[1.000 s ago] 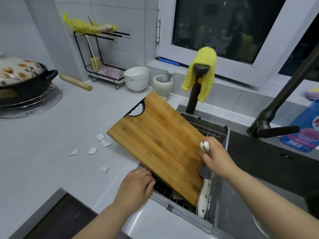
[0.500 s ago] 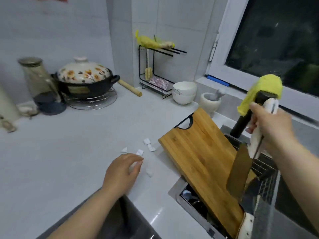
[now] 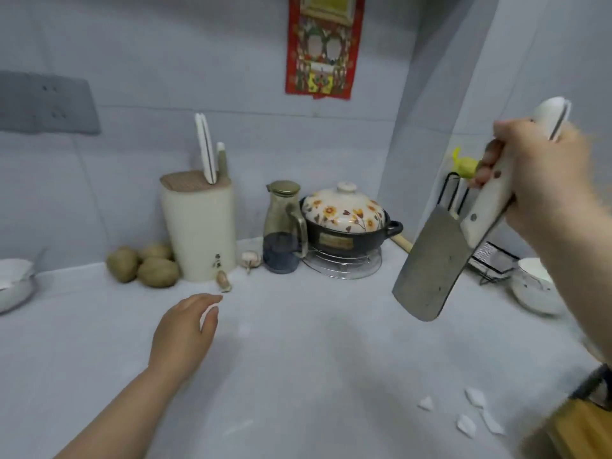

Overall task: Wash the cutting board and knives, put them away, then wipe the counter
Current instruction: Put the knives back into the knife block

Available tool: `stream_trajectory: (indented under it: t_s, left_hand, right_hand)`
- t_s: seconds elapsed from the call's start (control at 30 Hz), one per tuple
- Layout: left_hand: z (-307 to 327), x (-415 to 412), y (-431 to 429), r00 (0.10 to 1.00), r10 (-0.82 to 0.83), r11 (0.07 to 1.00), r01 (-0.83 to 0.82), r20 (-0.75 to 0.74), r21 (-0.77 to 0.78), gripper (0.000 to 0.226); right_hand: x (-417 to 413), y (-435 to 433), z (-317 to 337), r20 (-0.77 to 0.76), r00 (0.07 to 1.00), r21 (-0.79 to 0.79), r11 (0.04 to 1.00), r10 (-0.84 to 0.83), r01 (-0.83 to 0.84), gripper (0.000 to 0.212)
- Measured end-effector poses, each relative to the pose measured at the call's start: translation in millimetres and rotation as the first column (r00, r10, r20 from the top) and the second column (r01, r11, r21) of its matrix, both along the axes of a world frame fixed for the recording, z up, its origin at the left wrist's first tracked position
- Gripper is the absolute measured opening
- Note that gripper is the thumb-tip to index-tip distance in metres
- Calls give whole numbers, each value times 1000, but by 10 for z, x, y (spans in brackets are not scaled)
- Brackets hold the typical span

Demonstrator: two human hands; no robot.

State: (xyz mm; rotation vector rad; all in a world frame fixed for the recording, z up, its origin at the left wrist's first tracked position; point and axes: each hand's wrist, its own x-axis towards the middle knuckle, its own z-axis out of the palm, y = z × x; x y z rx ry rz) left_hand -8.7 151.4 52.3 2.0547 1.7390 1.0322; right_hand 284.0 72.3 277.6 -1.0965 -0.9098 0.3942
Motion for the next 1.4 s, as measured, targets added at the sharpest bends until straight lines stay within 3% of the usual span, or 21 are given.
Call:
stream_trajectory:
  t_s: [0.17, 0.6, 0.73, 0.87, 1.07, 1.4]
  left_hand:
    - [272, -546, 628, 996, 85, 996, -84, -29, 14, 41]
    - [505, -859, 1711, 951, -8, 1000, 8, -310, 0, 68]
    - [534, -847, 1898, 960, -25, 999, 31, -278, 18, 58]
    - [549, -846, 1959, 969, -28, 999, 34, -244, 23, 71]
    - [591, -879, 1964, 964, -13, 998, 29, -264, 57, 69]
    - [640, -883, 1953, 957, -18, 999, 29, -291, 31, 70]
  right_hand:
    - [-714, 876, 7, -45, 991, 119, 985, 128, -122, 25]
    - [-1807, 2325, 147, -69, 934, 255, 912, 350, -323, 24]
    - [-1883, 2504, 275, 26, 918, 226, 892, 396, -392, 27]
    - [-1929, 2615, 438, 101, 893, 220, 865, 439, -451, 27]
    - [-2203, 2868, 541, 48, 853, 331, 798, 519, -504, 28]
    - [-2468, 3103, 205, 73, 895, 253, 860, 441, -444, 28]
